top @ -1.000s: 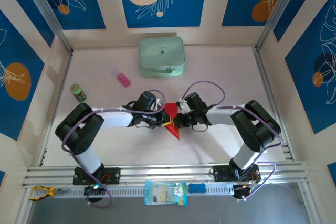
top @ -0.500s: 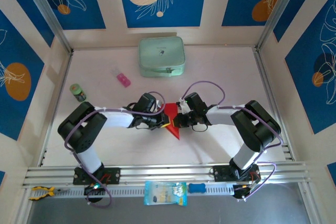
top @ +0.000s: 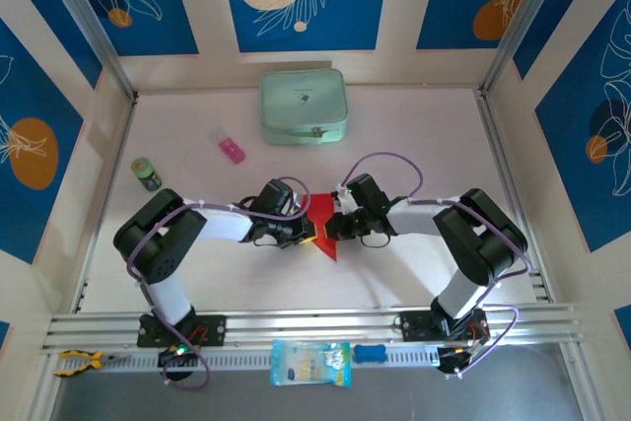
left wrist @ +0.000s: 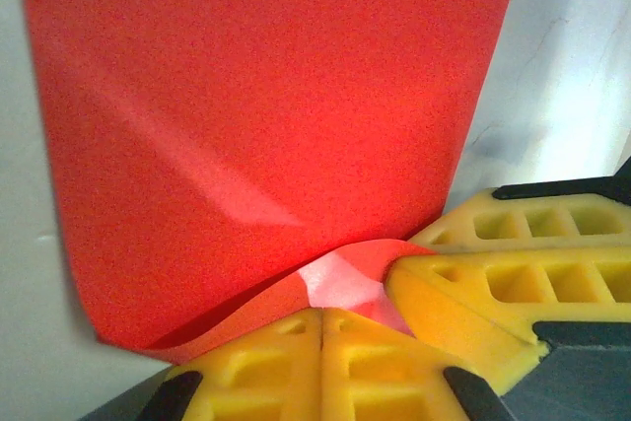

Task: Fold a paper plane with a square sheet of paper (pick it up from the middle)
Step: Third fold the triangle at the center of the table.

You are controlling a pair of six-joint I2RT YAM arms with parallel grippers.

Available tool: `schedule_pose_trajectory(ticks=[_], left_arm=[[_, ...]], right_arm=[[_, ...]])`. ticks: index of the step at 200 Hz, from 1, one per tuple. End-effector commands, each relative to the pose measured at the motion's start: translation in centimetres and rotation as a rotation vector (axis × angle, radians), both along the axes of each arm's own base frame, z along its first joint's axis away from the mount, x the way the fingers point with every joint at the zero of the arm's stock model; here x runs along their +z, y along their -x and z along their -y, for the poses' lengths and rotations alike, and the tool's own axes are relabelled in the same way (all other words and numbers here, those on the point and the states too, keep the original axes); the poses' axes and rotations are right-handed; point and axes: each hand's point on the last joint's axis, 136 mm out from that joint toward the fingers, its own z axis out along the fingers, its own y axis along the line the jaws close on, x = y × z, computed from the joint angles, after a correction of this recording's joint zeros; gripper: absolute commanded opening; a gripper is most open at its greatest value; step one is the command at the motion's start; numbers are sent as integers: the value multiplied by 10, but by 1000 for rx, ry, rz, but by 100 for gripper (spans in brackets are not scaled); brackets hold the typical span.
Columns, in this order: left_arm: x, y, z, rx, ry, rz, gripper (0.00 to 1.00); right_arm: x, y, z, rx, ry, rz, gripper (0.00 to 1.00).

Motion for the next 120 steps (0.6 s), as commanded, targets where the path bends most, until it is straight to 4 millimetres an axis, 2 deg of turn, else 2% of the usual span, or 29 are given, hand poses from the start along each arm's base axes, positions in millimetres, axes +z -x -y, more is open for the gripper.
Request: schedule_pose_trajectory(ticks=[1, 18, 37, 62, 77, 104, 120], left_arm=[[-23, 11, -11, -16, -81, -34, 4], [-23, 12, -13, -19, -89, -34, 4], [-24, 12, -13, -18, -92, -35, 4], [-23, 11, -12, -22, -89, -30, 4], [-22, 11, -12, -21, -88, -29, 4], [-22, 11, -12, -20, -86, -31, 4], [-22, 11, -13, -19, -90, -32, 4]], right_arm=[[9, 2, 0, -9, -8, -31, 11], [25, -3, 2, -32, -12, -16, 25], [37, -8, 13, -80, 7, -17, 36], [52, -1, 15, -82, -47, -45, 40], [59, 11, 6, -46, -98, -79, 38], [60, 32, -11, 22, -146, -147, 19], [56, 41, -19, 52, -139, -170, 12]])
